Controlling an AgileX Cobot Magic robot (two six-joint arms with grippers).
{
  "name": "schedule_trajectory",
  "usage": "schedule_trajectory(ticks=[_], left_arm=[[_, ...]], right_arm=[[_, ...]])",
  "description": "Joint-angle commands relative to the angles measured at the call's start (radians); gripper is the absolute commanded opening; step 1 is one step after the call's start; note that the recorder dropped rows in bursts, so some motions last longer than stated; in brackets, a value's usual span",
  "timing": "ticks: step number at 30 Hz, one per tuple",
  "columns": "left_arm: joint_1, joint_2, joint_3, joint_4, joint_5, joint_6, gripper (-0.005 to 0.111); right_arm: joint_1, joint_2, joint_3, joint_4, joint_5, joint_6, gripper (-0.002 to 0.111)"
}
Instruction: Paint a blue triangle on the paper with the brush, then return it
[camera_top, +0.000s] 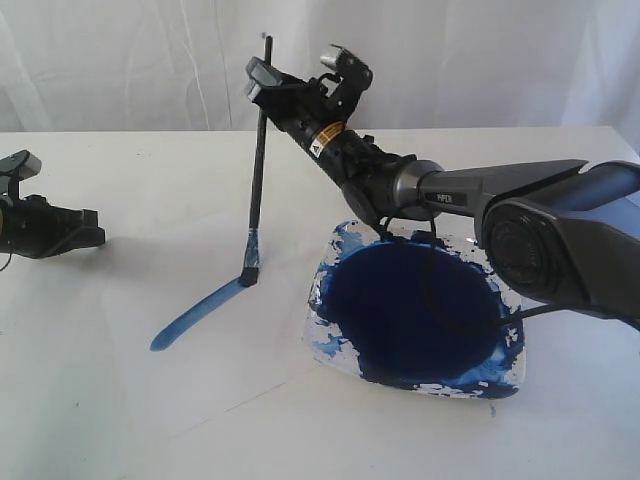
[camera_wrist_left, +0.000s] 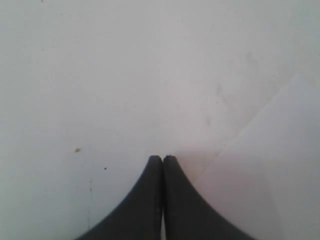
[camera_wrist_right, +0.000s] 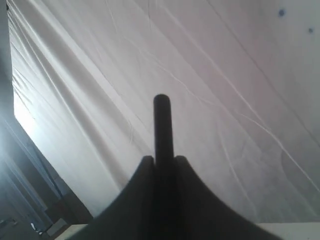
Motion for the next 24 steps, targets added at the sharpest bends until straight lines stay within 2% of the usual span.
schedule_trajectory(ticks=[1,8,19,24], left_arm=[[0.002,0.005,0.008,0.037,0.064,0.002,0.000],[0.002,0.005,0.008,0.037,0.064,0.002,0.000],[0.002,0.005,0.008,0.037,0.064,0.002,0.000],[0.002,0.005,0.008,0.037,0.064,0.002,0.000]], right_arm=[[-0.008,-0.002,0.001,-0.057,-0.086,0.100,0.000],[-0.008,-0.002,0.001,-0.135,-0.262,0.256,0.000],[0.089,-0.002,0.001,-0.159,-0.283,0.358,0.000],[0.096,-0.004,0.001,-0.158,-0.283,0.403,0.000]])
